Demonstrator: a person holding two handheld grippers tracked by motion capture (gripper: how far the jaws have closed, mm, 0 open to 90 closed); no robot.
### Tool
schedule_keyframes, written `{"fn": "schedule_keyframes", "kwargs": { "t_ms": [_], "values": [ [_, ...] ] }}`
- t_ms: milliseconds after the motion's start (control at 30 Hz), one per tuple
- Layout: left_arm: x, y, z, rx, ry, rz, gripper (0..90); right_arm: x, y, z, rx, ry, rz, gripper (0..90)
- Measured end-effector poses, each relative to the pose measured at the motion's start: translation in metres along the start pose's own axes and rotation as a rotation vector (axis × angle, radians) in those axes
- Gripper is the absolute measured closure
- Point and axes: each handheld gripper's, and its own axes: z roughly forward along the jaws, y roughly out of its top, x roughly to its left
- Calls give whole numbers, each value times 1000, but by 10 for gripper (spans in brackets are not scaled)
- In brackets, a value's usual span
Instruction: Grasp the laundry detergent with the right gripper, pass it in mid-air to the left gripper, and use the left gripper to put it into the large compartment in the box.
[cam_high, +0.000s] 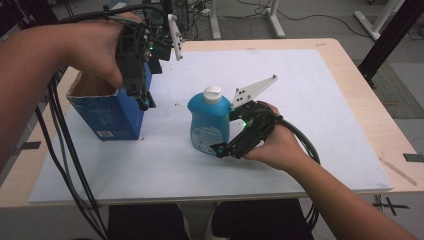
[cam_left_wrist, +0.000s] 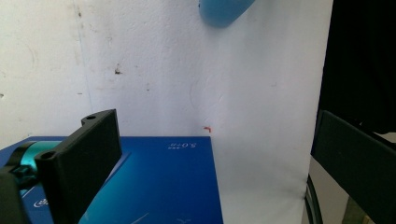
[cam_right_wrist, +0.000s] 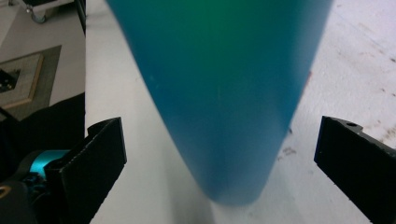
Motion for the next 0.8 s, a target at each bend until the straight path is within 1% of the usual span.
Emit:
{"fn": "schedule_keyframes", "kwargs": {
  "t_ms": [100, 400, 667, 733, 800],
  "values": [
    [1, -1, 0, 2, 2, -1, 17, 1, 0, 3, -11, -2, 0, 14],
    [1, -5, 0, 3, 1, -7, 17, 3, -2, 10, -114, -39, -8, 15],
    [0, -7, 0, -1, 1, -9, 17, 5, -4, 17, -143, -65, -22, 16],
    [0, -7, 0, 0, 0, -11, 17, 5, -5, 18, -153, -70, -18, 29],
    [1, -8, 1, 0, 1, -13, 17, 5, -6, 18, -162, -86, -23, 44]
  ]
}}
